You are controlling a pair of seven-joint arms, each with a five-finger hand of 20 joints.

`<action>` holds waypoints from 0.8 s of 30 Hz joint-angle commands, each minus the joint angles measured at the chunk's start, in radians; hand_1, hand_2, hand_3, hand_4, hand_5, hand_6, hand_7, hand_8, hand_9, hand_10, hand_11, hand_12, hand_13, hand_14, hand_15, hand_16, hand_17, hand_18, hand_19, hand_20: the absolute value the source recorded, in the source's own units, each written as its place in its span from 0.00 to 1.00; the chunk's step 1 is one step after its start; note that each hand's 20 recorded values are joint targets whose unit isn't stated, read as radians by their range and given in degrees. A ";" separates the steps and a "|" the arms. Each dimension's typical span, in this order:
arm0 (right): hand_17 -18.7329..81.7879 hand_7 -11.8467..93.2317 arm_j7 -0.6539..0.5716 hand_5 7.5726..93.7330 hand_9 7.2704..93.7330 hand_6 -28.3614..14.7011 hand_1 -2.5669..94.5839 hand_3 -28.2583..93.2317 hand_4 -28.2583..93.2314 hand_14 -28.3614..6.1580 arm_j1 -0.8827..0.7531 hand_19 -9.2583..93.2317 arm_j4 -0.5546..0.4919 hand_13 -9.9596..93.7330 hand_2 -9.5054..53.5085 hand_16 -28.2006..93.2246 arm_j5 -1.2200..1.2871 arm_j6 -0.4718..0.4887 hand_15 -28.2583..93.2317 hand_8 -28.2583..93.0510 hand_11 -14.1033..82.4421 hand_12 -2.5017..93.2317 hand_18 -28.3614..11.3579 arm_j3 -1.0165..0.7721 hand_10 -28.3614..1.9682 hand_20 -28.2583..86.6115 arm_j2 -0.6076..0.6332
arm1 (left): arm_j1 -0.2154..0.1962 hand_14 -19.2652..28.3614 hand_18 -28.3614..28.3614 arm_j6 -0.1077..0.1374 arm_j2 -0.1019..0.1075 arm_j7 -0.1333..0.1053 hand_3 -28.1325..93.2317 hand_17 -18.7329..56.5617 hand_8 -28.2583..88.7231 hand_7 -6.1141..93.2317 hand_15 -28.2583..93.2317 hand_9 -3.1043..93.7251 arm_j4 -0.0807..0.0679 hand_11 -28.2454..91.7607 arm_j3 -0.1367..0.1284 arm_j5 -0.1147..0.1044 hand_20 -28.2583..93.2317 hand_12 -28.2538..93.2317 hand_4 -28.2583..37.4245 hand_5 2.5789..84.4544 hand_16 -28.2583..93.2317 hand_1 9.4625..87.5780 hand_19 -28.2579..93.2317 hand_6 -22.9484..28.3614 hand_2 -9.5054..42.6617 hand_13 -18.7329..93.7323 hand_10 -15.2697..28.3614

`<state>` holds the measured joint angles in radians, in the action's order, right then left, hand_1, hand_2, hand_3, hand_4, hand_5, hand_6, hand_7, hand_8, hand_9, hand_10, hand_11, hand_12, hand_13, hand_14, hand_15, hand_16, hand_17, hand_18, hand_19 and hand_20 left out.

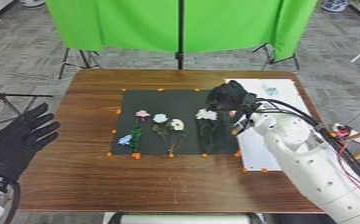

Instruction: Arrange flowers

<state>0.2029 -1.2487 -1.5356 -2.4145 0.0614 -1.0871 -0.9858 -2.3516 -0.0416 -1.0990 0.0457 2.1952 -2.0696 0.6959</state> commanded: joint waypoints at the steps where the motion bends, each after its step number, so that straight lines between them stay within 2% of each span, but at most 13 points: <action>1: 0.33 0.34 -0.346 0.36 0.37 0.61 0.11 0.98 0.02 0.52 0.080 0.71 0.030 0.43 0.28 0.36 -0.020 0.145 0.66 0.10 0.47 0.25 0.21 -0.021 0.56 0.60 0.083 | -0.012 0.68 0.84 -0.004 0.001 0.006 0.82 0.10 0.13 0.30 0.59 0.25 -0.007 0.48 -0.003 0.002 0.28 0.32 0.00 0.31 0.19 0.20 0.60 0.50 0.14 0.30 0.60; 3: 0.28 0.36 -0.392 0.25 0.25 0.60 0.18 0.98 0.01 0.52 0.096 0.65 0.082 0.29 0.24 0.33 -0.045 0.112 0.59 0.09 0.43 0.24 0.24 -0.027 0.56 0.52 0.086 | -0.014 0.68 0.84 0.000 0.002 0.000 0.82 0.10 0.13 0.30 0.59 0.25 -0.006 0.48 0.000 -0.003 0.28 0.32 0.00 0.31 0.19 0.20 0.60 0.50 0.14 0.30 0.60; 4: 0.25 0.36 -0.409 0.22 0.21 0.60 0.20 0.98 0.00 0.52 0.104 0.61 0.101 0.26 0.21 0.33 -0.043 0.122 0.55 0.08 0.40 0.23 0.23 -0.027 0.58 0.49 0.092 | -0.012 0.68 0.84 -0.001 0.001 0.002 0.82 0.10 0.13 0.30 0.59 0.25 -0.006 0.48 0.001 -0.002 0.28 0.32 0.00 0.31 0.19 0.20 0.60 0.50 0.14 0.30 0.60; 7: 0.21 0.35 -0.445 0.17 0.15 0.57 0.22 0.97 0.00 0.49 0.126 0.57 0.152 0.20 0.16 0.33 -0.049 0.133 0.47 0.09 0.34 0.23 0.20 -0.024 0.61 0.42 0.097 | -0.016 0.68 0.84 0.003 0.002 -0.002 0.82 0.10 0.13 0.30 0.59 0.25 -0.004 0.48 -0.001 -0.004 0.28 0.32 0.00 0.31 0.19 0.20 0.60 0.50 0.14 0.30 0.60; 10: 0.17 0.32 -0.437 0.13 0.10 0.55 0.25 0.97 0.00 0.46 0.139 0.53 0.194 0.16 0.08 0.35 -0.102 0.137 0.39 0.11 0.29 0.25 0.17 -0.019 0.63 0.36 0.096 | -0.015 0.68 0.84 -0.002 0.000 -0.002 0.82 0.10 0.13 0.30 0.59 0.25 -0.004 0.48 -0.004 0.006 0.28 0.32 0.00 0.31 0.19 0.20 0.60 0.50 0.14 0.30 0.60; 11: 0.16 0.32 -0.420 0.13 0.09 0.55 0.25 0.97 0.00 0.45 0.145 0.53 0.205 0.16 0.06 0.35 -0.115 0.156 0.37 0.11 0.29 0.26 0.16 -0.022 0.63 0.35 0.095 | -0.013 0.68 0.84 -0.003 0.001 -0.004 0.82 0.11 0.13 0.30 0.59 0.25 -0.005 0.48 -0.003 0.002 0.28 0.32 0.00 0.31 0.19 0.20 0.60 0.50 0.14 0.30 0.60; 13: 0.15 0.32 -0.403 0.13 0.11 0.55 0.26 0.97 0.00 0.46 0.159 0.53 0.227 0.18 0.04 0.35 -0.148 0.207 0.37 0.11 0.29 0.25 0.15 -0.026 0.64 0.34 0.084 | -0.012 0.68 0.84 -0.001 0.001 -0.004 0.82 0.10 0.13 0.30 0.59 0.25 -0.005 0.48 -0.002 0.003 0.28 0.32 0.00 0.31 0.19 0.21 0.60 0.50 0.14 0.30 0.60; 14: 0.15 0.32 -0.398 0.13 0.11 0.55 0.26 0.97 0.00 0.47 0.166 0.53 0.238 0.19 0.03 0.35 -0.153 0.222 0.37 0.11 0.29 0.25 0.15 -0.028 0.65 0.33 0.078 | -0.010 0.68 0.84 -0.003 -0.006 0.001 0.82 0.10 0.13 0.30 0.59 0.25 -0.004 0.48 -0.003 0.005 0.28 0.32 0.00 0.31 0.19 0.21 0.60 0.50 0.14 0.30 0.60; 18: 0.15 0.33 -0.418 0.13 0.15 0.56 0.27 0.97 0.00 0.55 0.189 0.53 0.276 0.28 0.01 0.36 -0.117 0.261 0.40 0.11 0.31 0.24 0.15 -0.032 0.65 0.32 0.052 | -0.002 0.68 0.84 -0.006 -0.006 0.004 0.82 0.10 0.13 0.30 0.59 0.25 -0.007 0.48 0.002 0.005 0.28 0.32 0.00 0.31 0.19 0.21 0.60 0.50 0.14 0.30 0.60; 20: 0.18 0.34 -0.411 0.14 0.18 0.56 0.27 0.97 0.00 0.58 0.196 0.56 0.296 0.34 0.01 0.36 -0.094 0.286 0.43 0.11 0.31 0.23 0.13 -0.049 0.61 0.33 0.037 | 0.000 0.68 0.84 -0.005 -0.005 0.003 0.82 0.10 0.13 0.30 0.59 0.25 -0.008 0.48 0.003 0.005 0.28 0.32 0.00 0.31 0.19 0.21 0.60 0.50 0.14 0.30 0.60; 24: 0.22 0.35 -0.414 0.16 0.24 0.56 0.29 0.97 0.00 0.63 0.198 0.59 0.313 0.45 0.00 0.35 -0.080 0.262 0.48 0.09 0.33 0.19 0.13 -0.043 0.60 0.37 0.034 | 0.002 0.68 0.84 -0.010 -0.007 0.004 0.82 0.10 0.13 0.30 0.59 0.25 -0.009 0.48 0.003 0.006 0.28 0.32 0.00 0.31 0.19 0.20 0.60 0.50 0.14 0.30 0.60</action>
<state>-0.1999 -1.0713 -1.2482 -2.5227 0.3361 -1.1221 -0.9291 -2.3472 -0.0415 -1.0972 0.0440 2.1951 -2.0691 0.6972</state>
